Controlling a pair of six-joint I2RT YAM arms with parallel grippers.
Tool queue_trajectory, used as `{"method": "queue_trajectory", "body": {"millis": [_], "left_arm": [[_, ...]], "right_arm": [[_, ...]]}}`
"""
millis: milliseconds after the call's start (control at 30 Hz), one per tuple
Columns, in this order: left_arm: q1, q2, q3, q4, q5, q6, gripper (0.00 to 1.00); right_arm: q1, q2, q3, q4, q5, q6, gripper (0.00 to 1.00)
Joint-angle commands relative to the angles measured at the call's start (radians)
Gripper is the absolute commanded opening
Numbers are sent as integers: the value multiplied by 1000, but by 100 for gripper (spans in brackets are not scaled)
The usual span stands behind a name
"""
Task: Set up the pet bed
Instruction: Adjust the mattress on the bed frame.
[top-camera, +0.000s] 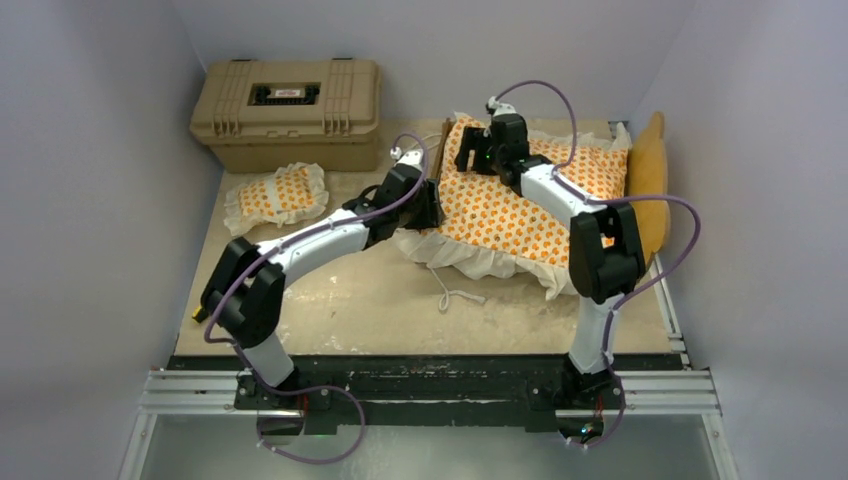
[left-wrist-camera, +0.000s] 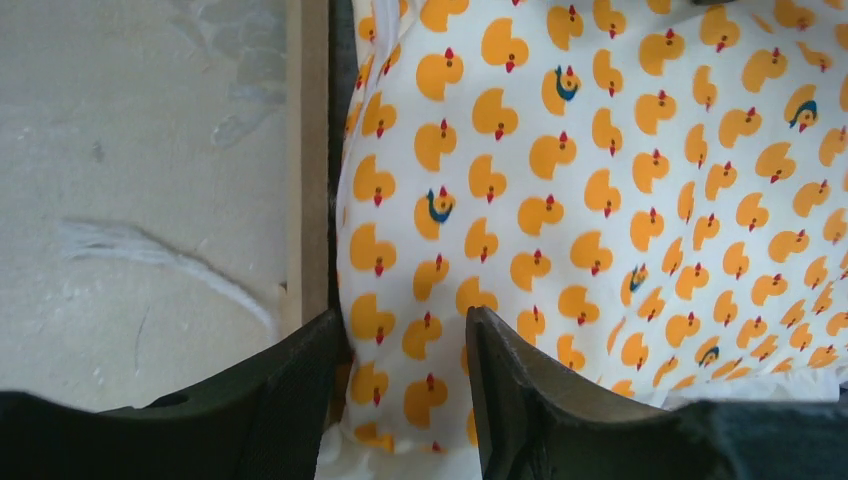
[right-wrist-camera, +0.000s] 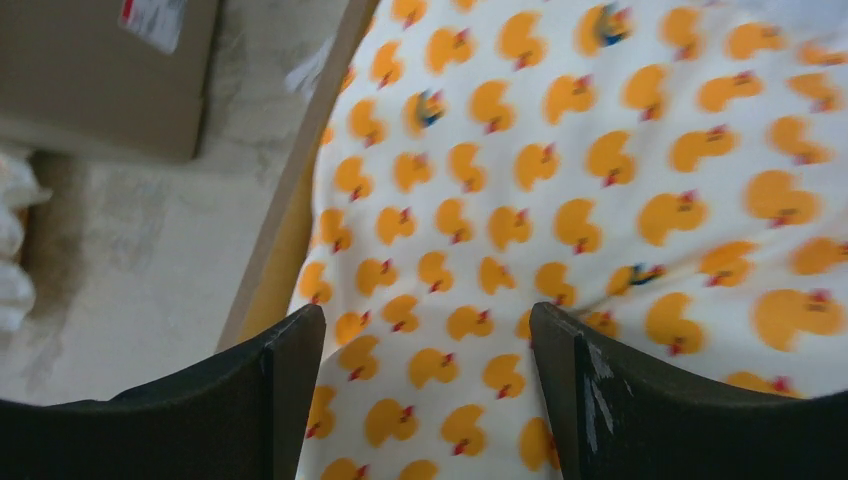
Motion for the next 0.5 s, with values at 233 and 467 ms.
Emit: {"method": "queue_trajectory", "body": {"millis": [233, 467], "left_arm": [[126, -309, -103, -150, -97, 8, 55], [303, -344, -72, -233, -259, 27, 66]], "right_arm": [[68, -150, 26, 0, -76, -5, 82], [67, -326, 27, -66, -10, -37, 85]]}}
